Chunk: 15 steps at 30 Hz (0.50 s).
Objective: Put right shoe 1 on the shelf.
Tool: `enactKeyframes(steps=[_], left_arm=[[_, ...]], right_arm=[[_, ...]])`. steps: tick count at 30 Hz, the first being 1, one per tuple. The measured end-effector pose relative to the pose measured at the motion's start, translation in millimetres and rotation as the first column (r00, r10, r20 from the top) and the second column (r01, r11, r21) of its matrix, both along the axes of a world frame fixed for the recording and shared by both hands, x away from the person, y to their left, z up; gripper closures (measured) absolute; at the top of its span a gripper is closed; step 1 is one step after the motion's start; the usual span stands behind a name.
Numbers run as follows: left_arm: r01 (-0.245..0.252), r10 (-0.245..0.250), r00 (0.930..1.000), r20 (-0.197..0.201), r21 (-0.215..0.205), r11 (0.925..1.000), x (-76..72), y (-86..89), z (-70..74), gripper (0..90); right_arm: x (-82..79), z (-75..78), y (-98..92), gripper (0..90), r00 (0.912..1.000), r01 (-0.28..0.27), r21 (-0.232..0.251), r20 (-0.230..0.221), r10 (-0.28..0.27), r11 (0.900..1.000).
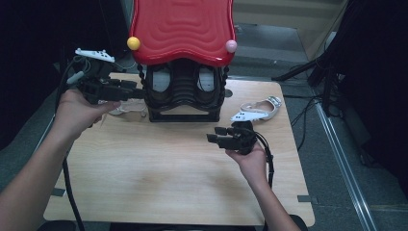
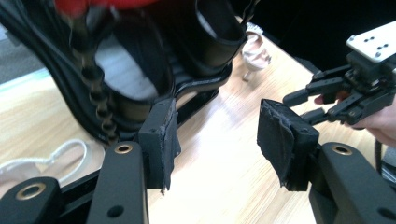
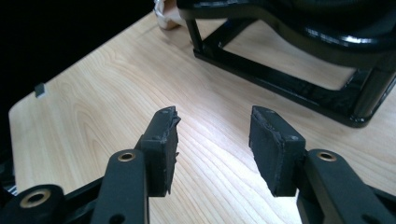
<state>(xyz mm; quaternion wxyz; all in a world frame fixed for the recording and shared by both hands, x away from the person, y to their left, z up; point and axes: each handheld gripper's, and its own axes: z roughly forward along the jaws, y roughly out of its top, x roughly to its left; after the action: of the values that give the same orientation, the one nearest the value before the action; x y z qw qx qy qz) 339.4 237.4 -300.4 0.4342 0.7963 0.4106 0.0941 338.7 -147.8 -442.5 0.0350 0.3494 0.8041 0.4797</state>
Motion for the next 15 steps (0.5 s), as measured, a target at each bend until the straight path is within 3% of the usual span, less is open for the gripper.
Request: enactKeyframes(steps=[4, 8, 10, 15], left_arm=[[-0.017, 0.017, 0.9997, 0.016, 0.011, 0.9998, -5.1, -0.5, -18.1, 47.9], [-0.012, 0.012, 0.9999, -0.007, 0.005, 0.9999, -7.9, -1.3, -34.9, 48.8], [-0.009, 0.009, 0.9998, -0.020, -0.005, 1.0000, -8.2, -0.2, -43.1, 49.2], [-0.006, 0.006, 0.9989, -0.047, -0.002, 1.0000, -8.5, 2.3, -64.0, 53.4]], right_arm=[[0.7, -5.6, 0.0, 53.0, 1.0000, 0.002, -0.023, 0.002, -0.002, 1.000], [-0.8, -10.0, 1.8, 53.1, 0.9999, -0.011, -0.040, -0.001, 0.011, 0.999], [-2.8, -13.1, 0.7, 53.5, 1.0000, -0.005, -0.021, 0.006, 0.005, 1.000], [-3.2, -18.1, -2.1, 53.3, 0.9996, -0.002, -0.020, -0.029, 0.001, 1.000]])
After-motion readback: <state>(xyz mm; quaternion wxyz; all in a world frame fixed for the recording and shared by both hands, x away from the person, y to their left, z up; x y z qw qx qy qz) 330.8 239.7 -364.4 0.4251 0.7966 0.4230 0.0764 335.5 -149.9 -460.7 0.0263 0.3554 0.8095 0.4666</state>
